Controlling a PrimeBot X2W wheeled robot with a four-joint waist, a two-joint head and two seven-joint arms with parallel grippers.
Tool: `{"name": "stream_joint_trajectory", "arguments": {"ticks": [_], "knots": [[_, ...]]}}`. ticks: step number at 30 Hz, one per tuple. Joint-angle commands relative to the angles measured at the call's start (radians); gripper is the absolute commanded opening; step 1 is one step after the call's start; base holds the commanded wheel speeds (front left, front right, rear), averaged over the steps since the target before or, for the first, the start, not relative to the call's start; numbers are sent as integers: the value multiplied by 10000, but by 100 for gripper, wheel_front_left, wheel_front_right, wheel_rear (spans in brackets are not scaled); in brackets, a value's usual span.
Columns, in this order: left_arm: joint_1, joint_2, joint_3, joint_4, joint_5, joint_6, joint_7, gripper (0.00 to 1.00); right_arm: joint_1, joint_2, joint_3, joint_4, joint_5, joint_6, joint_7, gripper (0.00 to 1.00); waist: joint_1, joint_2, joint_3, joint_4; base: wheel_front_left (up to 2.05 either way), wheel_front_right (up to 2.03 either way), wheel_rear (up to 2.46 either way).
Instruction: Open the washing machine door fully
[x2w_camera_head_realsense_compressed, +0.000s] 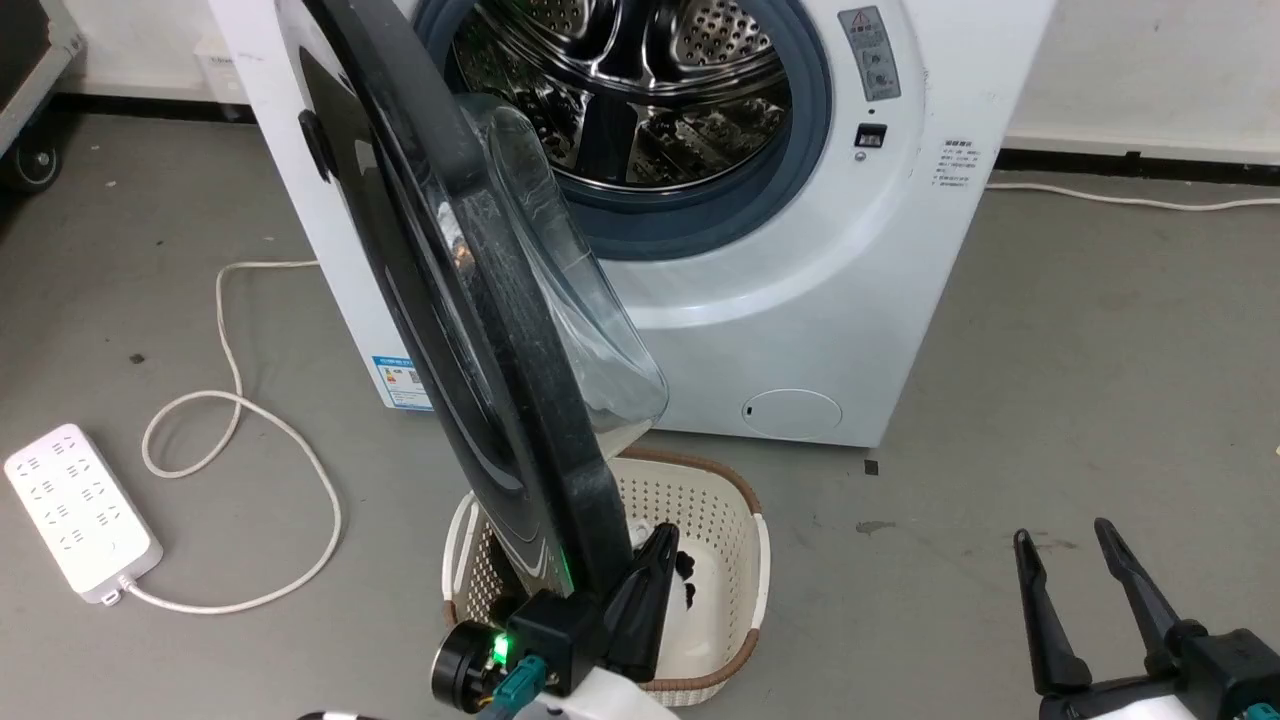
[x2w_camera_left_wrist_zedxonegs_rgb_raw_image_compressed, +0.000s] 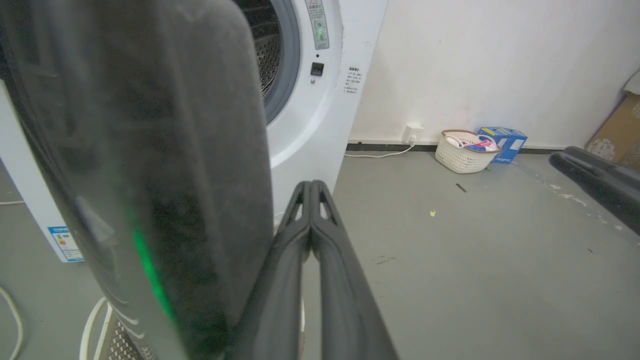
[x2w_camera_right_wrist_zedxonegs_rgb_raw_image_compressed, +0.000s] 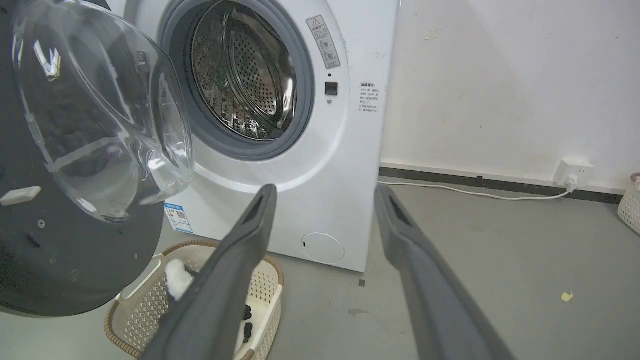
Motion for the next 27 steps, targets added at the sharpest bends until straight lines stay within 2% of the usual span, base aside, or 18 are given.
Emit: {"name": "stream_joint_trajectory", "arguments": {"ticks": [1,9,19,27], "knots": [[-209,18,86,143,-60,79,-89,0,-158,35,-2,13,51,8,-43,100,-1,0,39,46,0,0,0],[-170,41,131,647,-112,97,-256,0,-62,35,-32,219,152,8,-43,100,-1,0,-63,782,0,0,0],[178,124,417,443,-183,257,-321,0,144,35,21,374,166,8,-43,100,-1,0,-296,2510,0,0,0],[107,379,1267,180,-379,549,-333,0,111,15,169,397,-29,8,-43,100,-1,0,50,3616,0,0,0]]}}
